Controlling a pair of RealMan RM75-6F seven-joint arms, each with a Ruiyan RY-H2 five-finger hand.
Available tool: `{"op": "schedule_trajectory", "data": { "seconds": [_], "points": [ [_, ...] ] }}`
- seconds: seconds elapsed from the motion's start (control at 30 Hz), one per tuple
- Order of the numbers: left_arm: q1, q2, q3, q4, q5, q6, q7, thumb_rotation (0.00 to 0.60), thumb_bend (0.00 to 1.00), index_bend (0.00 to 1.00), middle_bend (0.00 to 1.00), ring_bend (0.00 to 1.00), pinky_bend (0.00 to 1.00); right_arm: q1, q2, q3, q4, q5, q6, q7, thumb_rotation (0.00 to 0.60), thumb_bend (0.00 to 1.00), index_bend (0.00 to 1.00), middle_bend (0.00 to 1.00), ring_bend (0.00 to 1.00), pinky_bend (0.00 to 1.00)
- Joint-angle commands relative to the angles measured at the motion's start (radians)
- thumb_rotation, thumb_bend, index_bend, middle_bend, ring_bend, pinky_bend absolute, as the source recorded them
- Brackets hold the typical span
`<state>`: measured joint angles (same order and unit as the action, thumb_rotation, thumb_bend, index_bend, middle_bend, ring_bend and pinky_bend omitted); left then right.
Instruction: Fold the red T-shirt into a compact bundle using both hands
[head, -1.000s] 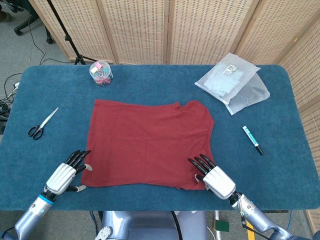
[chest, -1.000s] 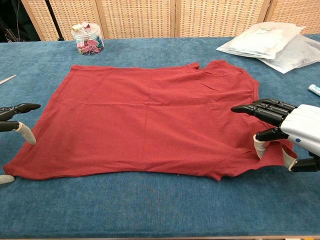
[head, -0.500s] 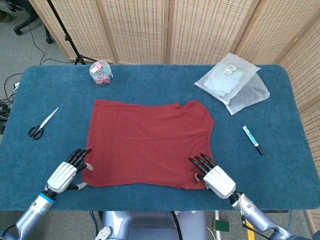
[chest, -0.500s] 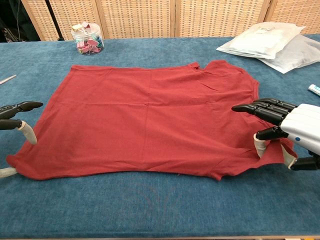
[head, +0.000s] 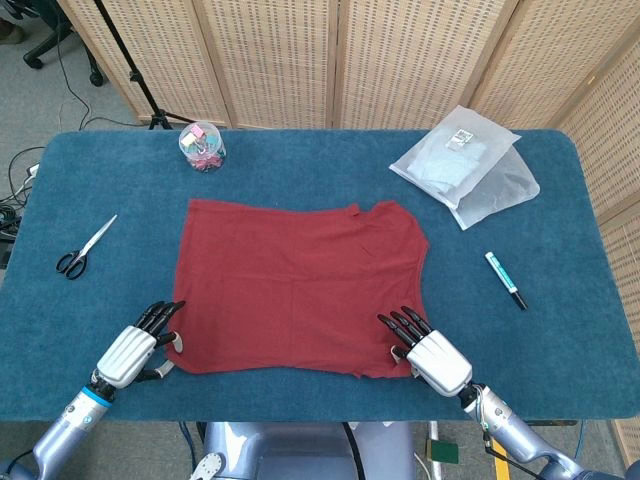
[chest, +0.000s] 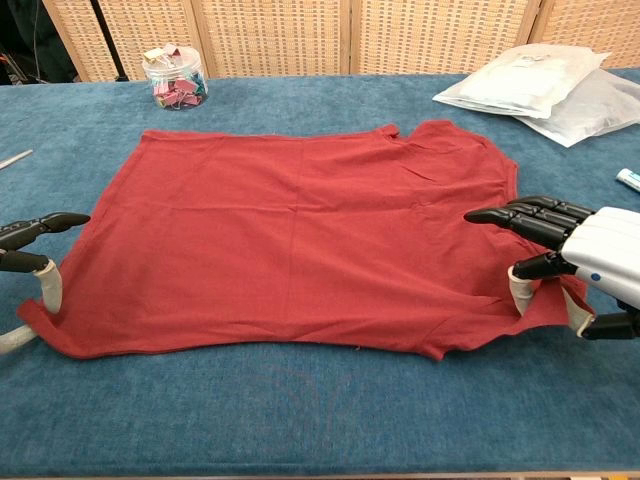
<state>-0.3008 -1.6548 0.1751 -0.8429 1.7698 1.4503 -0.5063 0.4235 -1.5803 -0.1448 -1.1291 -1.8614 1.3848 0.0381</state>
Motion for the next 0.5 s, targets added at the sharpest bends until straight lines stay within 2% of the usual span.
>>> {"op": "schedule_trajectory", "data": {
  "seconds": [0.03,0.3,0.5],
  "points": [
    [-0.001,-0.001,0.002,0.0,-0.001,-0.002,-0.004,0.6,0.39,0.61,0.0,0.0,0.0,0.0,-0.001,0.0,0.0,0.0,0.0,0.001,0.6,0.83,0.56,0.03,0.0,0.01],
    [0.001,-0.009,-0.001,0.008,-0.004,0.004,0.001,0.6,0.48,0.68,0.0,0.0,0.0,0.002,0.002,-0.002,0.0,0.001,-0.002,0.011,0.6,0.87,0.56,0.03,0.0,0.01],
    [0.003,-0.014,0.0,0.016,-0.003,0.01,0.0,0.6,0.51,0.71,0.0,0.0,0.0,0.008,0.006,-0.009,0.003,-0.008,-0.003,0.029,0.6,0.88,0.59,0.04,0.0,0.01]
  ]
}}
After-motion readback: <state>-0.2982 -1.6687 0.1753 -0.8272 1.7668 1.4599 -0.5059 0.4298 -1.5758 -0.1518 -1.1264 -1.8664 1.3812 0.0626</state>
